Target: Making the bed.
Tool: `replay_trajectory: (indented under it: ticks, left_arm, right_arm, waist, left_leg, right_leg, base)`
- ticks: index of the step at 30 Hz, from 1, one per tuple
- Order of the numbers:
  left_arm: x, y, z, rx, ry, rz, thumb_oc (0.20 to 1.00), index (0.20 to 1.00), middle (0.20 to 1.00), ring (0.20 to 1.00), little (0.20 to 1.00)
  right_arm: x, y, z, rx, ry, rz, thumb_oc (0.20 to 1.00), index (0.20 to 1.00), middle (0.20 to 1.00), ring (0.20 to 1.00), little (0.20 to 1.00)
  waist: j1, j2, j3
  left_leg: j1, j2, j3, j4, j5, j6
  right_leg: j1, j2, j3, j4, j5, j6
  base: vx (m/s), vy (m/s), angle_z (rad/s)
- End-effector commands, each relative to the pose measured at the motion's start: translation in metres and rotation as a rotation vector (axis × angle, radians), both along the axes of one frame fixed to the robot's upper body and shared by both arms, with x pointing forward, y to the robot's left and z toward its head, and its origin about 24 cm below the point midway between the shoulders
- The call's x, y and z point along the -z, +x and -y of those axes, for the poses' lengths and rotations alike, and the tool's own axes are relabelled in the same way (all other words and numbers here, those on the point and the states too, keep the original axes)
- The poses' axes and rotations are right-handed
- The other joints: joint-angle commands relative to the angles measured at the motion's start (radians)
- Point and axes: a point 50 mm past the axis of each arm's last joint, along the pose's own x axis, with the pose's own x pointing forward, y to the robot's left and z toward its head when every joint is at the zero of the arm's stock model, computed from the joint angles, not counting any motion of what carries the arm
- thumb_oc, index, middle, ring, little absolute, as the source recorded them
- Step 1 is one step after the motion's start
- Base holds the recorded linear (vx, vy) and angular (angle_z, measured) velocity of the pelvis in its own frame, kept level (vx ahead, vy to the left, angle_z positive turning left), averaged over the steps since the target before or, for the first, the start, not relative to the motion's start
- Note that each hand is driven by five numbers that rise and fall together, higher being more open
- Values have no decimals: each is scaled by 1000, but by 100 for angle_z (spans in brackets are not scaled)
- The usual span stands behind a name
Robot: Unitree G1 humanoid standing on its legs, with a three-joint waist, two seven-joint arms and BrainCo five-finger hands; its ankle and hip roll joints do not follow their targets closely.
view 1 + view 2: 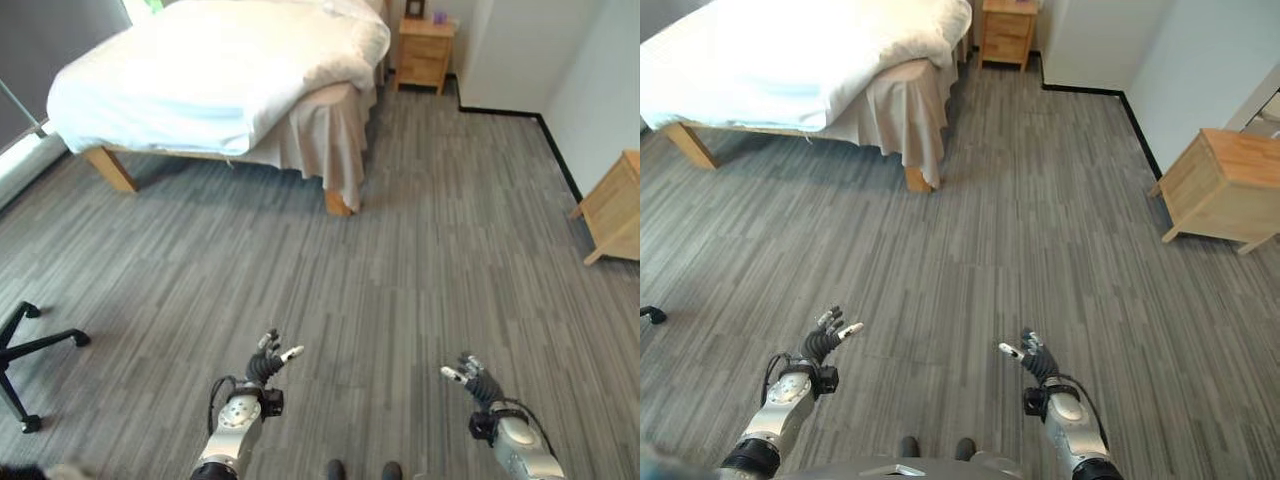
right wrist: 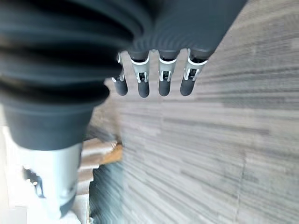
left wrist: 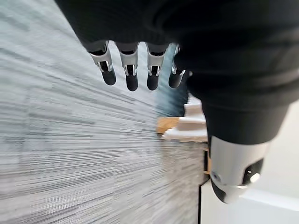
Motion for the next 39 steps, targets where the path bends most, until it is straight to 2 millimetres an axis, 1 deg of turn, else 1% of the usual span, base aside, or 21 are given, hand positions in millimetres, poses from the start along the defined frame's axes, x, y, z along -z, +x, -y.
replay_trajectory:
  ticks: [1,3,4,6,10,12,15,19,20,21,22,24,25,26,30,31,32,33,34,38,39]
  left_arm:
    - [-21,31,-6,-58,-1,119,1000,1000,1000,1000,1000]
    - [-28,35,-4,-55,2,156,1000,1000,1000,1000,1000]
    - [-37,39,-6,-41,22,193,1000,1000,1000,1000,1000]
    - [-42,43,-7,-24,43,211,1000,1000,1000,1000,1000]
    - [-51,45,-11,-16,77,244,1000,1000,1000,1000,1000]
    - [-55,53,-13,-12,91,259,1000,1000,1000,1000,1000]
    - [-58,59,-7,0,89,271,1000,1000,1000,1000,1000]
    - [-56,58,4,25,58,275,1000,1000,1000,1000,1000]
    - [-55,57,8,32,47,272,1000,1000,1000,1000,1000]
    - [-51,54,17,48,3,260,1000,1000,1000,1000,1000]
    - [-49,53,20,45,-9,248,1000,1000,1000,1000,1000]
    - [-48,54,21,51,-20,243,1000,1000,1000,1000,1000]
    - [-50,55,19,45,-8,245,1000,1000,1000,1000,1000]
    - [-57,61,18,45,12,273,1000,1000,1000,1000,1000]
    - [-60,65,21,21,-41,291,1000,1000,1000,1000,1000]
    - [-60,64,23,27,-58,291,1000,1000,1000,1000,1000]
    - [-58,62,25,62,-50,289,1000,1000,1000,1000,1000]
    - [-58,61,25,62,-49,288,1000,1000,1000,1000,1000]
    - [-53,56,26,91,-32,267,1000,1000,1000,1000,1000]
    - [-49,43,22,99,-35,251,1000,1000,1000,1000,1000]
    - [-47,34,17,101,-22,245,1000,1000,1000,1000,1000]
  right_arm:
    - [-27,36,-6,0,4,157,1000,1000,1000,1000,1000]
    - [-38,45,-4,27,1,217,1000,1000,1000,1000,1000]
    - [-51,54,-6,39,-4,282,1000,1000,1000,1000,1000]
    - [-55,59,-9,35,-3,305,1000,1000,1000,1000,1000]
    - [-61,59,-4,18,-33,326,1000,1000,1000,1000,1000]
    - [-61,57,3,92,29,334,1000,1000,1000,1000,1000]
    - [-59,49,2,132,105,336,1000,1000,1000,1000,1000]
    - [-62,44,6,105,79,349,1000,1000,1000,1000,1000]
    - [-64,45,8,80,45,356,1000,1000,1000,1000,1000]
    - [-64,45,11,62,20,350,1000,1000,1000,1000,1000]
    - [-68,48,13,88,42,363,1000,1000,1000,1000,1000]
    - [-71,52,13,123,99,377,1000,1000,1000,1000,1000]
    - [-78,55,13,142,138,410,1000,1000,1000,1000,1000]
    - [-86,60,16,131,105,443,1000,1000,1000,1000,1000]
    - [-97,71,23,156,53,477,1000,1000,1000,1000,1000]
    - [-100,71,26,173,52,488,1000,1000,1000,1000,1000]
    - [-101,72,30,194,38,496,1000,1000,1000,1000,1000]
    - [-101,72,30,194,39,495,1000,1000,1000,1000,1000]
    - [-97,71,28,190,30,481,1000,1000,1000,1000,1000]
    - [-94,67,26,157,25,463,1000,1000,1000,1000,1000]
    - [-87,65,13,88,17,436,1000,1000,1000,1000,1000]
  waist:
    - [23,-26,-18]
    - [29,-13,-2]
    - [31,-2,26]
    - [26,7,51]
    - [-4,8,78]
    - [-62,-10,86]
    - [-102,-3,69]
    - [-127,12,40]
    - [-129,20,33]
    - [-133,30,19]
    - [-131,17,21]
    - [-116,-3,29]
    - [-100,-25,51]
    - [-52,-45,82]
    - [11,-50,86]
    - [26,-44,83]
    - [60,-26,66]
    - [61,-29,68]
    - [87,-2,34]
    - [108,-8,-8]
    - [123,-31,-27]
  left_leg:
    - [-1,13,-41,5,-22,-47]
    - [-14,5,-47,17,-32,-30]
    - [-20,-3,-54,42,-51,-4]
    - [-17,-2,-56,63,-73,15]
    - [74,18,-74,50,-127,-5]
    - [166,39,-129,24,-156,-43]
    - [225,75,-152,5,-175,-69]
    - [272,105,-179,50,-166,-88]
    - [264,123,-178,98,-140,-98]
    - [181,151,-160,353,28,-145]
    - [110,165,-132,577,113,-152]
    - [17,163,-101,704,142,-138]
    - [-56,178,-60,856,157,-129]
    - [-186,169,-23,988,122,-109]
    - [-353,197,67,847,88,-114]
    - [-378,232,123,733,118,-128]
    - [-392,214,201,518,133,-130]
    - [-385,210,204,510,135,-129]
    - [-390,153,255,187,195,-134]
    - [-367,125,300,133,225,-109]
    - [-319,74,273,165,146,-42]
  right_leg:
    - [-48,-139,11,57,26,149]
    - [-110,-156,21,174,10,157]
    - [-201,-172,28,365,44,170]
    - [-297,-182,36,549,80,176]
    - [-409,-194,-14,450,99,169]
    - [-460,-153,5,171,162,191]
    - [-485,-134,-5,32,229,219]
    - [-490,-131,-35,108,241,194]
    - [-490,-124,-47,139,227,176]
    - [-455,-106,-58,192,177,132]
    - [-414,-94,-61,200,155,102]
    - [-355,-84,-64,184,133,76]
    - [-300,-72,-63,166,106,47]
    - [-214,-53,-37,134,57,20]
    - [-81,-64,-46,78,17,33]
    - [-42,-64,-56,61,2,36]
    - [25,-55,-61,30,-22,54]
    - [28,-59,-60,29,-22,55]
    - [101,-30,-51,15,-71,83]
    - [167,-59,-58,55,-62,113]
    - [141,-116,-66,236,-4,162]
  base:
    - [12,99,3]
    - [14,169,-8]
    - [20,216,-13]
    - [154,179,-15]
    - [369,-12,10]
    - [471,-150,8]
    - [415,-117,56]
    - [521,-160,53]
    - [463,-240,43]
    - [679,-391,33]
    - [704,-473,17]
    - [359,-322,2]
    - [486,-437,-57]
    - [488,-436,-47]
    - [569,-178,-21]
    - [669,-10,0]
    - [673,-8,-17]
    - [1017,89,-25]
    - [735,82,5]
    - [648,61,26]
    - [693,98,-3]
